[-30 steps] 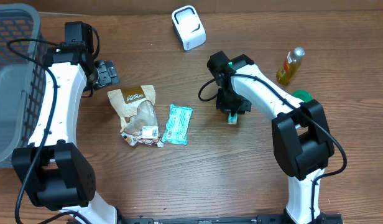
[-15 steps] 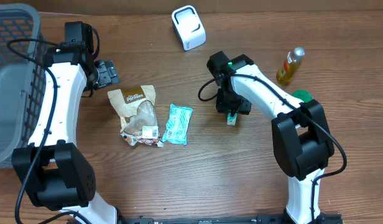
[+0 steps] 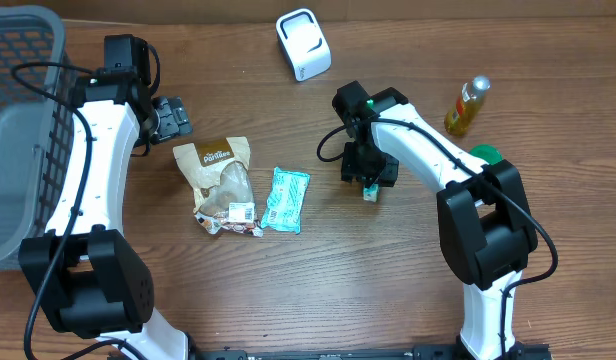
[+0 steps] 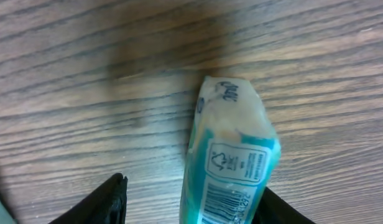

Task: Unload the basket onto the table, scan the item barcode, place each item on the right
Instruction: 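Lift the tissue pack and shift it right, then lower the tissue pack onto the table and open the gripper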

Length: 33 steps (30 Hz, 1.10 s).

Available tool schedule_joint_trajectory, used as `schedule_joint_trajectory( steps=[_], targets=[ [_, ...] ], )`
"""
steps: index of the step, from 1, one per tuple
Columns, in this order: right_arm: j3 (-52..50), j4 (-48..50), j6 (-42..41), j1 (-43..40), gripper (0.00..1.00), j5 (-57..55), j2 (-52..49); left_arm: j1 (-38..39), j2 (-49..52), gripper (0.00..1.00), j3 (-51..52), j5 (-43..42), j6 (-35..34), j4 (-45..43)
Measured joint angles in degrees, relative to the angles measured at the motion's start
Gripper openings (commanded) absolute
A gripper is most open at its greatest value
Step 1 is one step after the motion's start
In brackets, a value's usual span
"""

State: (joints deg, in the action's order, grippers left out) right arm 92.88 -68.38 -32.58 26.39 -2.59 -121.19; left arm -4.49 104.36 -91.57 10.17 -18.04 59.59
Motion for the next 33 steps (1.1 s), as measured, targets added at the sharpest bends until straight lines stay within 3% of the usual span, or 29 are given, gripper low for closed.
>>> schedule_joint_trajectory(
  steps=[10,19,20,21,22,27,31,32,33],
  targets=[
    [3.17,-0.92,0.00,0.00,0.58,2.45,0.00,0.00,0.00,0.99,0.00,0.00,0.00,0.00],
    [5.05,-1.29,0.02,0.00,0.66,2.62,0.00,0.00,0.00,1.00,0.00,0.00,0.00,0.00],
    [5.05,-1.27,0.00,0.00,0.69,2.60,0.00,0.00,0.00,0.99,0.00,0.00,0.00,0.00],
    [5.05,-1.27,0.00,0.00,0.79,2.56,0.00,0.00,0.00,1.00,0.00,0.00,0.00,0.00],
    [5.05,-1.16,-0.22,-0.04,1.00,2.36,0.00,0.00,0.00,0.99,0.00,0.00,0.00,0.00],
    [5.05,-1.73,-0.04,-1.64,1.00,2.14,0.00,0.00,0.00,0.99,0.00,0.00,0.00,0.00],
    [5.05,-4.11,-0.31,-4.81,0.81,3.34,0.00,0.00,0.00,1.00,0.00,0.00,0.00,0.00],
    [5.05,-4.20,-0.20,-5.88,0.66,4.44,0.00,0.00,0.00,1.00,0.00,0.00,0.00,0.00],
    [5.05,-4.22,0.13,-7.13,0.60,5.90,0.00,0.00,0.00,1.00,0.00,0.00,0.00,0.00]
  ],
)
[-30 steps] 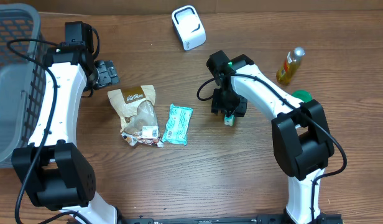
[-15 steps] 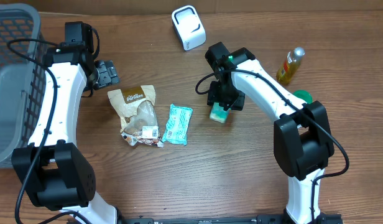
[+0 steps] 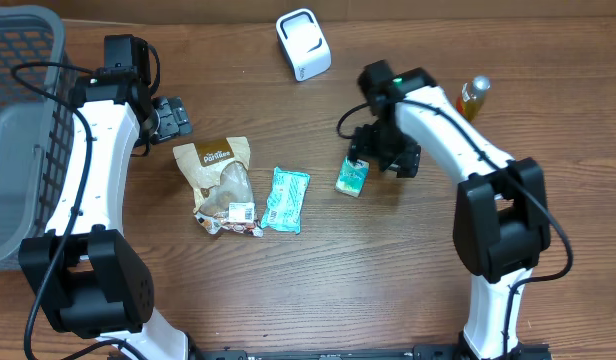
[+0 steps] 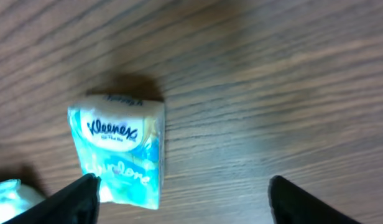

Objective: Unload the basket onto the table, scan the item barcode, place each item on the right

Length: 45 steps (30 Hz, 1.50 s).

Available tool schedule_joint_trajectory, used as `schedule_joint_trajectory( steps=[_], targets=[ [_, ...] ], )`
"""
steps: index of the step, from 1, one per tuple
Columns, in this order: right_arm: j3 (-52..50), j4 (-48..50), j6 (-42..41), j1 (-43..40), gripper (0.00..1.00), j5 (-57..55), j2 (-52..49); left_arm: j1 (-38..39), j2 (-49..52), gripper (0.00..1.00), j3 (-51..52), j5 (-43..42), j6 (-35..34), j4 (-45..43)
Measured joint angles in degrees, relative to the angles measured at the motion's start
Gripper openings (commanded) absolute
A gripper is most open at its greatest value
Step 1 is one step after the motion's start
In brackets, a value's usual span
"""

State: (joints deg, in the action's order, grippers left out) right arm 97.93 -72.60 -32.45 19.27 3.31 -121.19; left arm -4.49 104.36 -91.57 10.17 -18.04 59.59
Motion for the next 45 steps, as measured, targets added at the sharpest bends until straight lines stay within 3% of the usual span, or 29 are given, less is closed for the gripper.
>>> schedule_joint_trajectory(
  steps=[3,4,11,25,34,45],
  targets=[
    [-0.04,0.68,0.15,-2.43,0.41,3.34,0.00,0.00,0.00,1.00,0.00,0.00,0.00,0.00],
    [-0.11,1.20,0.46,-2.84,0.40,3.96,0.00,0.00,0.00,1.00,0.00,0.00,0.00,0.00],
    [-3.58,7.26,0.70,-2.25,0.39,8.41,0.00,0.00,0.00,1.00,0.00,0.00,0.00,0.00],
    [-7.78,10.40,0.70,-1.07,0.36,9.60,0.00,0.00,0.00,1.00,0.00,0.00,0.00,0.00],
    [-8.17,11.61,-0.35,-0.85,0.27,9.84,0.00,0.00,0.00,1.00,0.00,0.00,0.00,0.00],
    [-8.17,12.50,-0.37,1.31,0.27,9.79,0.00,0.00,0.00,1.00,0.00,0.00,0.00,0.00]
  ],
)
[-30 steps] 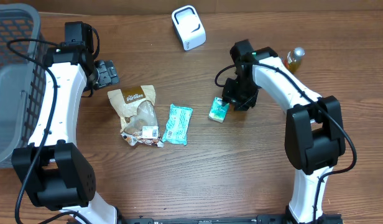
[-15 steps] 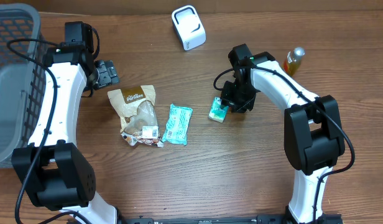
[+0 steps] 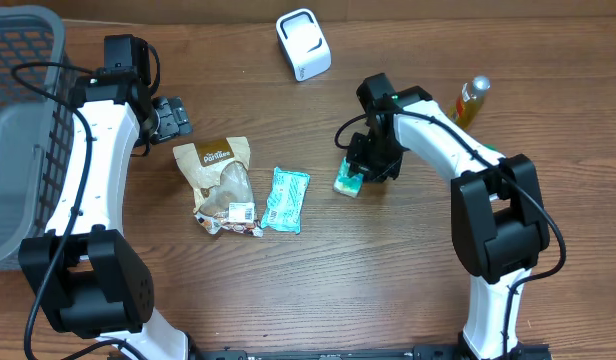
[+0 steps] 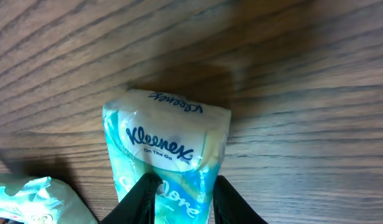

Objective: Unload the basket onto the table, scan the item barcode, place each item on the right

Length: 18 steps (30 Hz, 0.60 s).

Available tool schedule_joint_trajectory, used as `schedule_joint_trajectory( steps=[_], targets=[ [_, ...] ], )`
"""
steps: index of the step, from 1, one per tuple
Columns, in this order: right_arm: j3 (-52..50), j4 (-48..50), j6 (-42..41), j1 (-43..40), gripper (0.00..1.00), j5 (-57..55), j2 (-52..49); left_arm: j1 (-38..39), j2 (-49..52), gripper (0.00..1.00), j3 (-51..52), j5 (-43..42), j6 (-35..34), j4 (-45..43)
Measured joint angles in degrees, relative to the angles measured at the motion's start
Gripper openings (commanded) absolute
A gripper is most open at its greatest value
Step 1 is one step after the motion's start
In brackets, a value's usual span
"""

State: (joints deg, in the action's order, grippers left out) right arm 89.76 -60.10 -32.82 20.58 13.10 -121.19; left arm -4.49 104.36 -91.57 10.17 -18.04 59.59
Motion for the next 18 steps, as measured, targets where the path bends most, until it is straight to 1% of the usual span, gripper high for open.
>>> schedule_joint_trajectory(
  steps=[5,17,18],
  targets=[
    [0.00,-0.20,-0.02,0.09,0.31,0.02,0.00,0.00,0.00,1.00,0.00,0.00,0.00,0.00],
    [-0.04,-1.55,0.02,0.02,0.31,0.02,0.00,0.00,0.00,0.99,0.00,0.00,0.00,0.00],
    [-0.07,-1.40,0.00,-0.02,0.29,0.00,0.00,0.00,0.00,1.00,0.00,0.00,0.00,0.00]
  ],
)
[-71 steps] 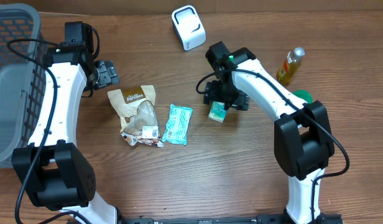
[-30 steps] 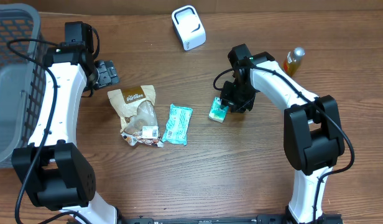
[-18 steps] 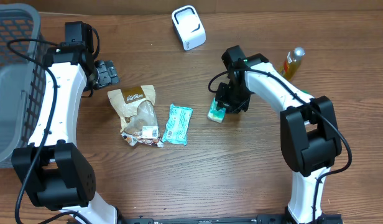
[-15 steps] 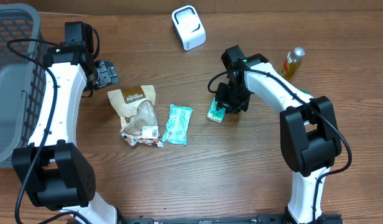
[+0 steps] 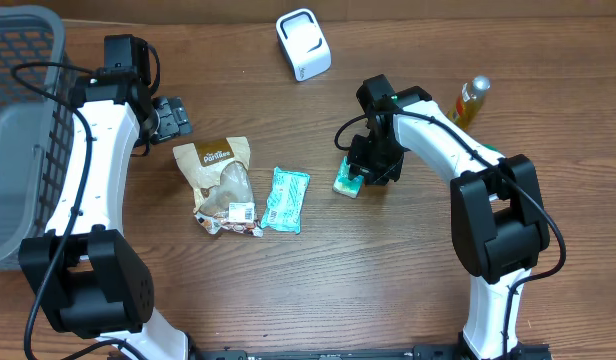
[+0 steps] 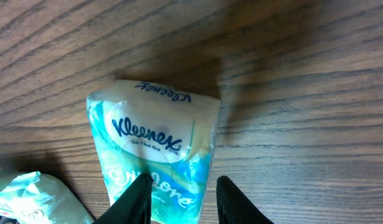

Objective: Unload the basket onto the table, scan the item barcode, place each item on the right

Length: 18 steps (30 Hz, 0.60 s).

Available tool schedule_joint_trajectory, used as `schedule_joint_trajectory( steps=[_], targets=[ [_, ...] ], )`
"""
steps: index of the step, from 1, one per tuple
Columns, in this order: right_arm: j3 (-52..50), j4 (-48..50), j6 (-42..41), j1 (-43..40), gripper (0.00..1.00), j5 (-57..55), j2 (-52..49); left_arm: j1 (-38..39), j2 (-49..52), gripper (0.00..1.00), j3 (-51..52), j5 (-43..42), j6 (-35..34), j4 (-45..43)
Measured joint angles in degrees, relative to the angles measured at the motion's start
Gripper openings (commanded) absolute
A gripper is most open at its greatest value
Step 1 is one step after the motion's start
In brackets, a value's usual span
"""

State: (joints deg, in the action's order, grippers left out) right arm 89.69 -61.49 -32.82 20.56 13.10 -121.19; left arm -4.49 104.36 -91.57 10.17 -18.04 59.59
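A teal and white Kleenex tissue pack [image 6: 151, 143] lies flat on the wooden table, logo side up, also seen from above [image 5: 346, 181]. My right gripper [image 6: 184, 199] is down over it. Its left finger presses on the pack's face and its right finger [image 6: 232, 199] stands against the pack's right edge, so the pack's right part is pinched between them. The barcode is hidden. A white scanner [image 5: 303, 42] stands at the back of the table. My left gripper [image 5: 171, 117] hovers far left, holding nothing that I can see.
A brown snack bag [image 5: 220, 178] and a teal packet [image 5: 286, 199] lie left of the tissue pack. A yellow bottle [image 5: 469, 104] and a green object [image 5: 485, 155] stand at the right. A grey basket [image 5: 18, 120] fills the left edge.
Almost nothing has moved. In the right wrist view the pack sits slightly more to the left, and the fingers stand at the same narrow width on it. The left arm is still.
The pack first stood on end between my right gripper's wide fingers, barcode side showing. Then it lay flat, logo up, with the gripper wide open and drawn back to the right. Later the gripper was down over the pack with narrowed fingers, and it stays there.
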Motion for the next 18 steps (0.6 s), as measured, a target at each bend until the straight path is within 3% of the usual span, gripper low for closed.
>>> schedule_joint_trajectory(
  steps=[18],
  targets=[
    [-0.02,-0.39,0.00,-1.33,0.29,0.15,0.00,0.00,0.00,1.00,0.00,0.00,0.00,0.00]
  ],
)
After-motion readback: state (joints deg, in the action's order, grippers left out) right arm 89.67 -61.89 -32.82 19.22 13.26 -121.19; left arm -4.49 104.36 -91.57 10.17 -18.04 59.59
